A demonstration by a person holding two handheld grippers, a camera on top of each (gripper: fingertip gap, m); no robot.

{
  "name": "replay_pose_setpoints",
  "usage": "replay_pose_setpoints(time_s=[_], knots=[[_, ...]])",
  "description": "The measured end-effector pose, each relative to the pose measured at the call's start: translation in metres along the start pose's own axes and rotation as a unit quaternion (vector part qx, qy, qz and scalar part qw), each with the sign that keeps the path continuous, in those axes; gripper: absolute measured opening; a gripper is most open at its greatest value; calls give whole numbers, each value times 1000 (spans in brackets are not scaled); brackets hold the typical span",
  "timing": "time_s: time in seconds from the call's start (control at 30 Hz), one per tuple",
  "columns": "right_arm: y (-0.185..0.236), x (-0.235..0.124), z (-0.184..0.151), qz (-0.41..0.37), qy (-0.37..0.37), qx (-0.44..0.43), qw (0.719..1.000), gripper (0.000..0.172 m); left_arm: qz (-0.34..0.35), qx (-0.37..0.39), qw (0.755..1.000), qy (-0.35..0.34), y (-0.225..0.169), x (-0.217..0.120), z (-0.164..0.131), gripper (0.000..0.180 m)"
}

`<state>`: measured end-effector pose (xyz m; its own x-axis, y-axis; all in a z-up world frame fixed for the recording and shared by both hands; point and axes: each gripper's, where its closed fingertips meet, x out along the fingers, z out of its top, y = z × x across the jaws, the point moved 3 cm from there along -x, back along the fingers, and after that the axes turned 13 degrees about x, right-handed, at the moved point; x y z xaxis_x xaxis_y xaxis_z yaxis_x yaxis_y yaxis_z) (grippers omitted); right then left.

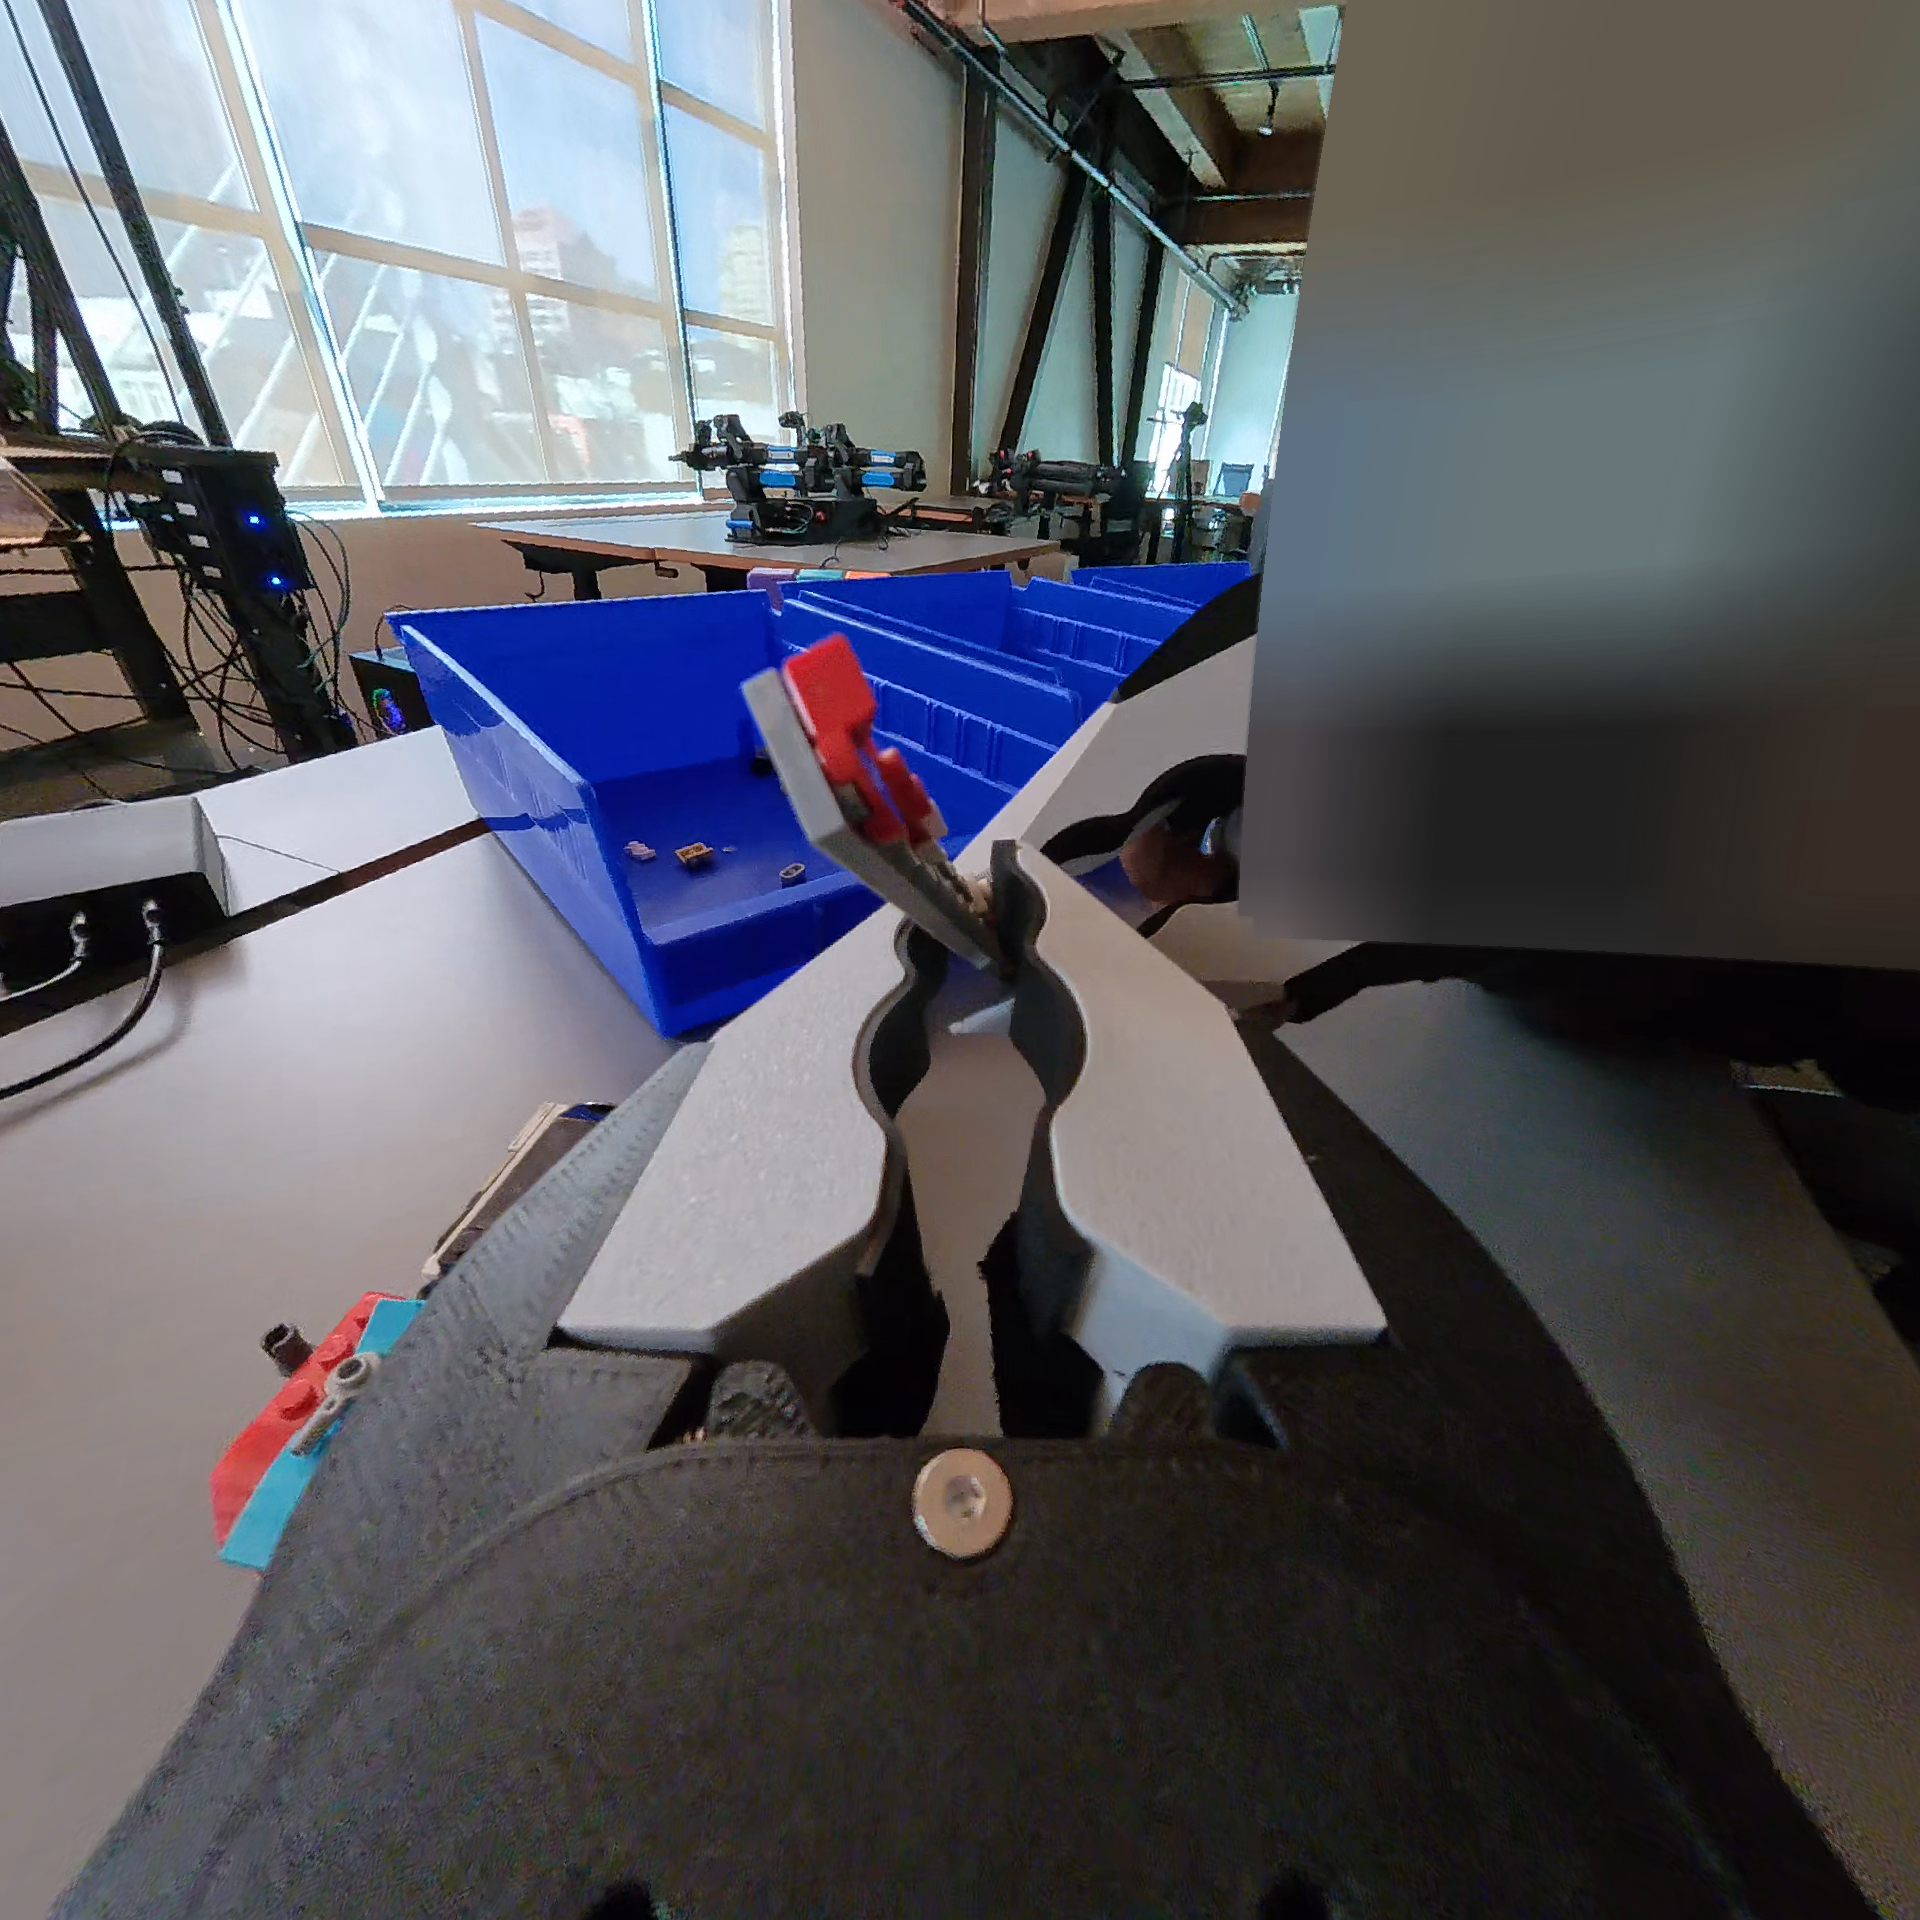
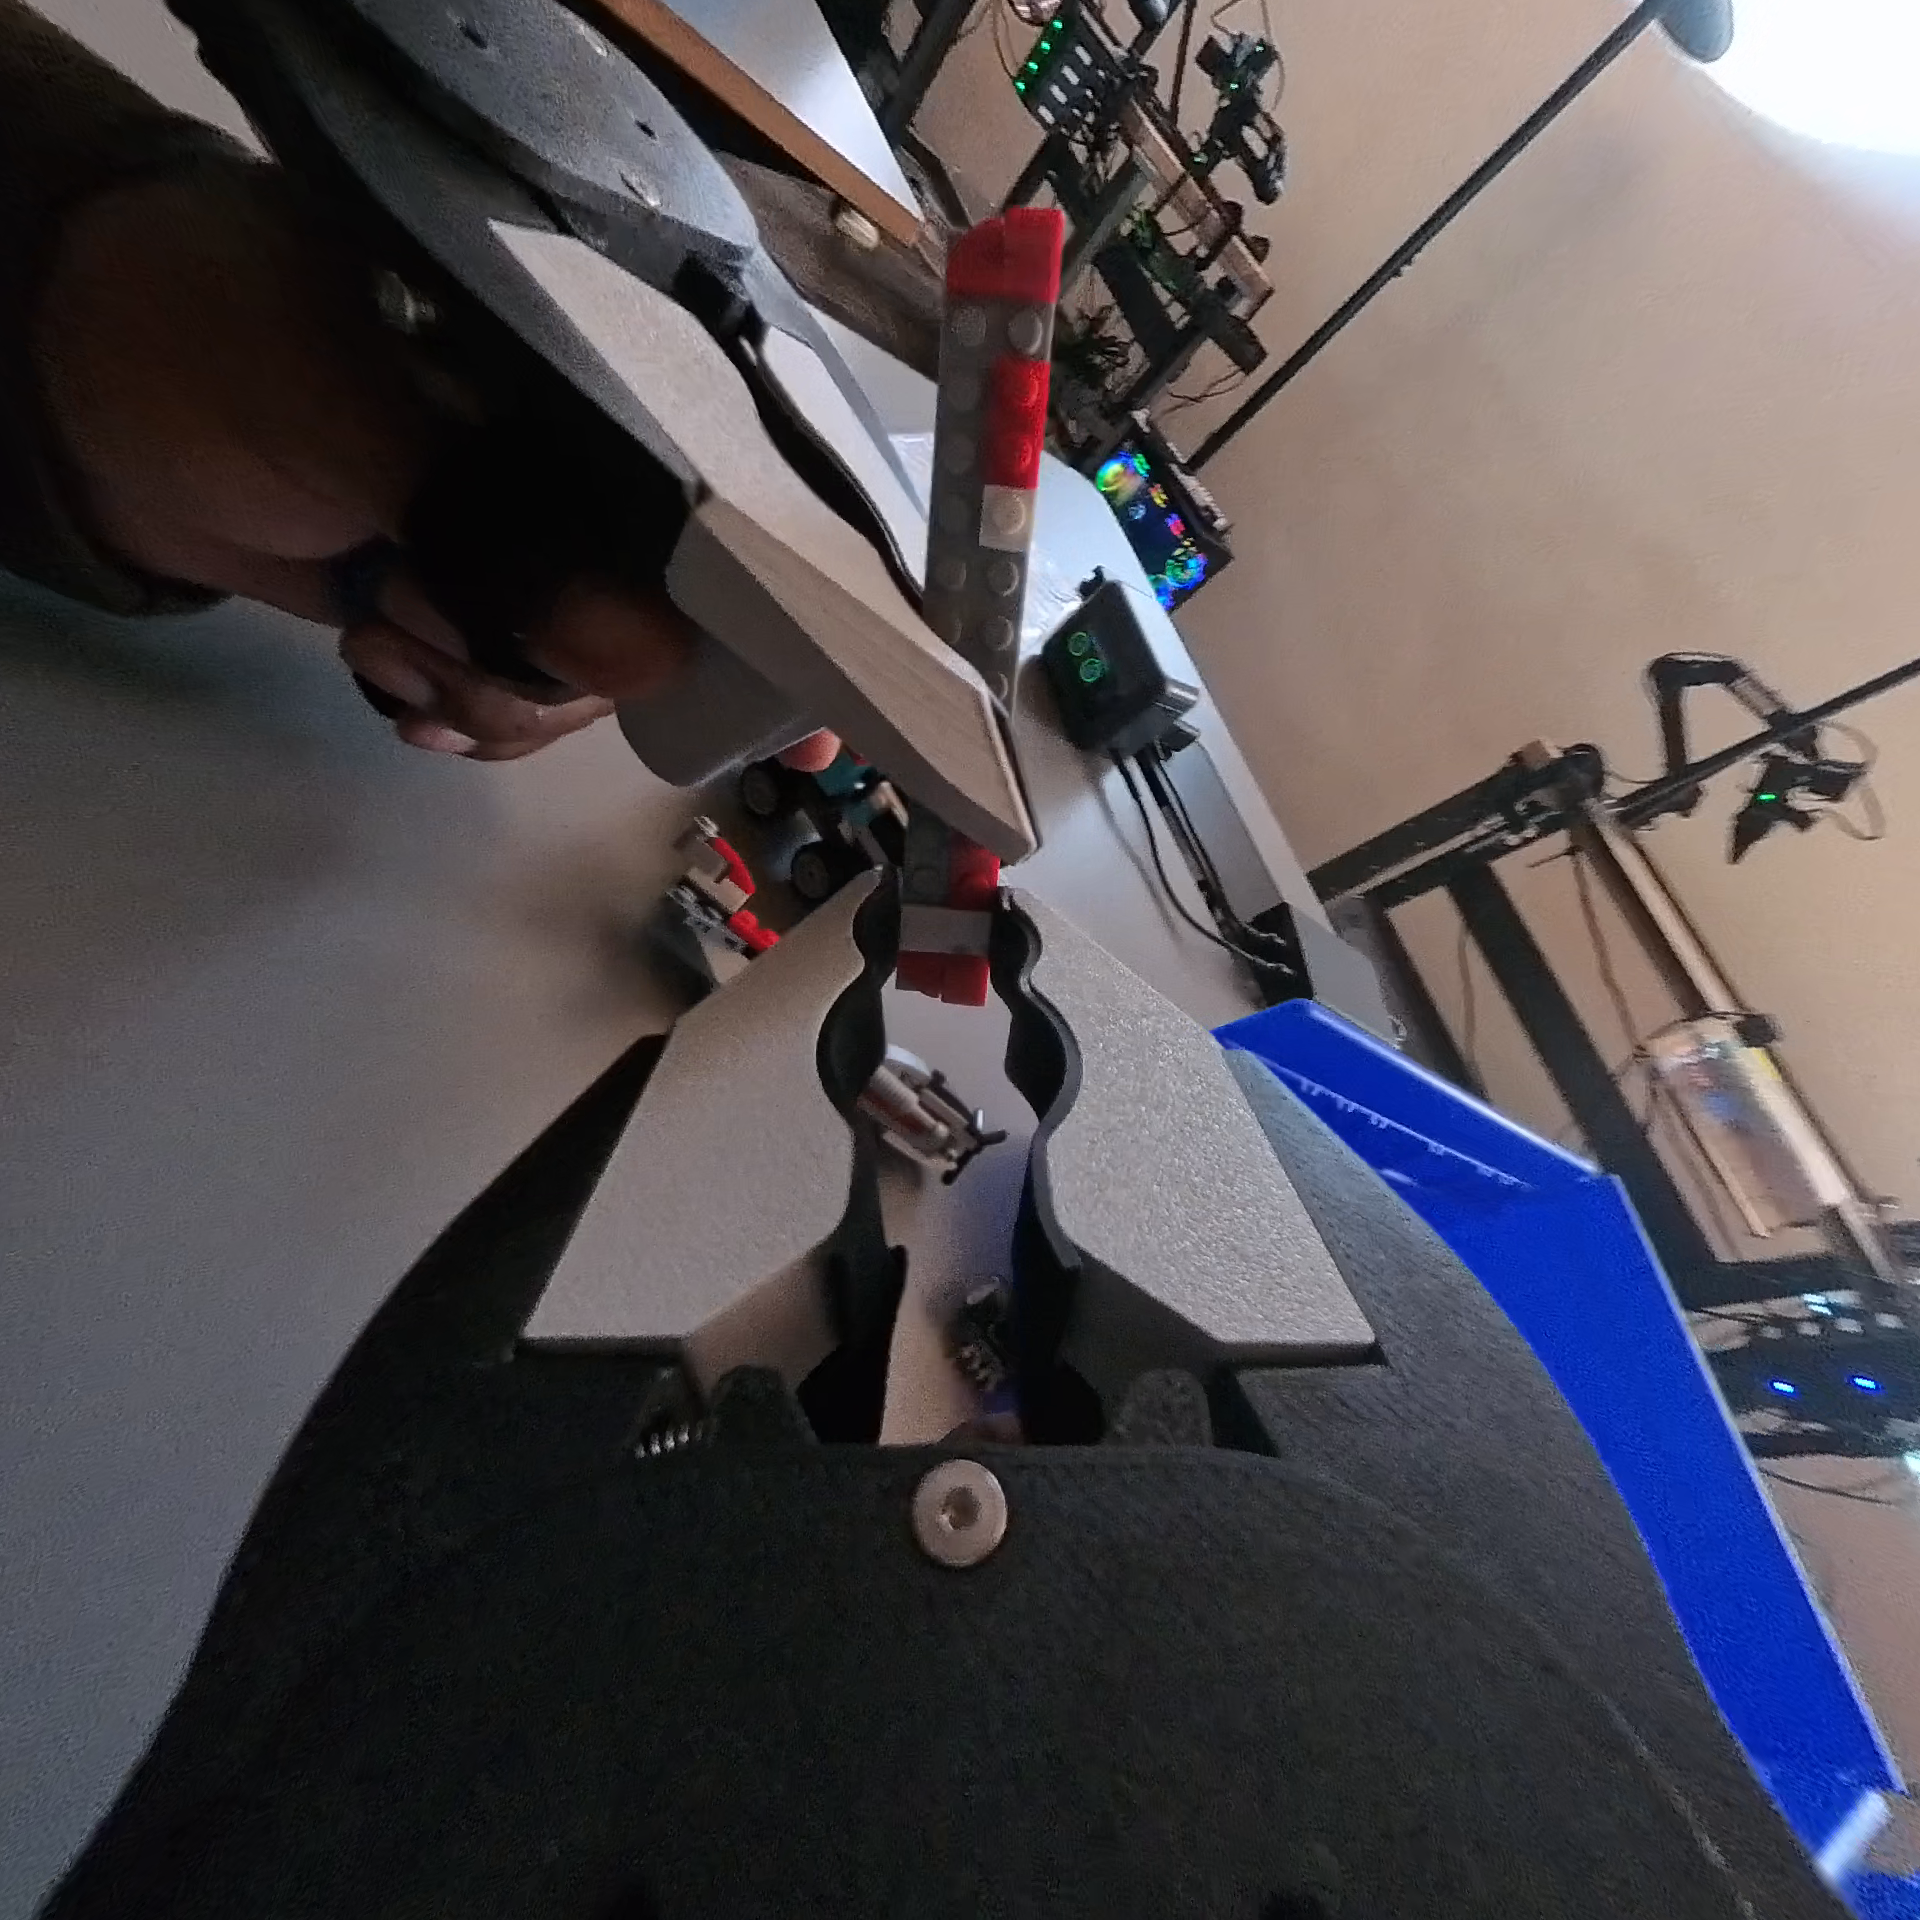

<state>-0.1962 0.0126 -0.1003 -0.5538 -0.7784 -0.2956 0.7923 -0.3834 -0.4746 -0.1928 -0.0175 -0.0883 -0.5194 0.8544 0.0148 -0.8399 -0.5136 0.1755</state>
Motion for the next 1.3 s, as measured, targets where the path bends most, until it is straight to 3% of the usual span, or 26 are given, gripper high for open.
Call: replay_pose_setpoints(time_s=[0.5, 0.97, 1.07, 1.17, 1.23, 1.3], knots=[[-1, -5, -3, 121, 1, 118, 986, 16, -20, 26, 999, -3, -6, 1, 0, 10], [-13, -4, -8, 54, 2, 66, 996, 17, -13, -138, 990, -14, 15, -1, -11, 10], [-33, -18, -2, 10, -22, 79, 997, 17, -2, -161, 987, -16, 22, -3, -13, 10], [-77, -54, -8, -95, -35, 116, 988, 16, 1, -162, 987, -7, 23, -2, -15, 10], [-122, -98, -28, -212, -21, 144, 966, 16, 0, -162, 987, -4, 22, -1, -16, 10], [-165, -151, -60, -328, 7, 183, 927, 17, 0, -165, 986, -5, 22, -1, -15, 10]])
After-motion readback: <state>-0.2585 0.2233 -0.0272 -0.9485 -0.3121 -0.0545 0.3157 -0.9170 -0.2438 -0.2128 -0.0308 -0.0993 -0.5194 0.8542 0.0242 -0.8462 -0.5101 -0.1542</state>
